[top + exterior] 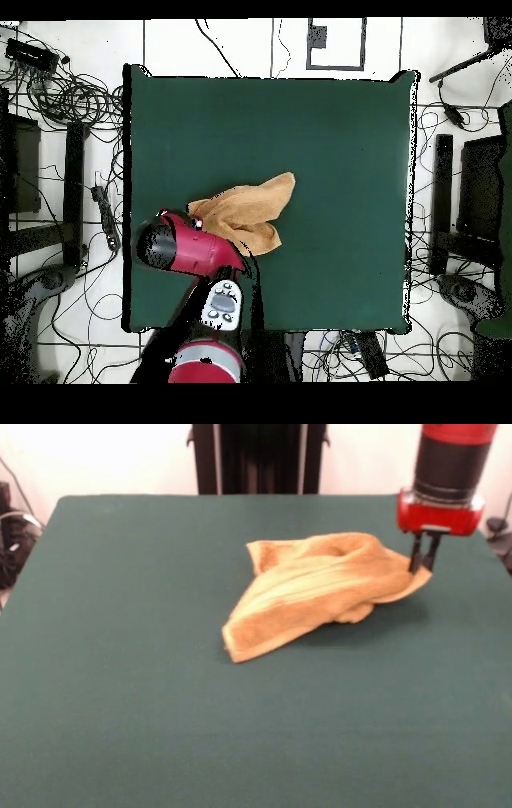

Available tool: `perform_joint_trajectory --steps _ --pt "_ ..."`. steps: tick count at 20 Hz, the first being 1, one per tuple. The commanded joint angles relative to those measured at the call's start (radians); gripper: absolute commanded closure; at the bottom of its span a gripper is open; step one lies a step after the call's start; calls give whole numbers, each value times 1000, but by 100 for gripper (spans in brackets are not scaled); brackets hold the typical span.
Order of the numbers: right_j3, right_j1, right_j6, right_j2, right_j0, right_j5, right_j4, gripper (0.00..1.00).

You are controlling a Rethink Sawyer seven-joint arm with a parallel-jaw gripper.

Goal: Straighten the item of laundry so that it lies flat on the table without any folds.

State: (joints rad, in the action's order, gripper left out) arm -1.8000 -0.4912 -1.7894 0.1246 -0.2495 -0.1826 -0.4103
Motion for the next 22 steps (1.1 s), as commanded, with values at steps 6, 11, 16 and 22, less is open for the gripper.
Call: perform_joint_trajectory --steps 6,11,16,22 --pt "-97 1 -389 -87 -64 29 -120 100" --pt "-97 -3 -416 -92 -75 32 -121 100" --pt "-98 4 -405 -106 -58 53 -110 100" --pt "-93 10 -396 -111 -49 61 -103 100"
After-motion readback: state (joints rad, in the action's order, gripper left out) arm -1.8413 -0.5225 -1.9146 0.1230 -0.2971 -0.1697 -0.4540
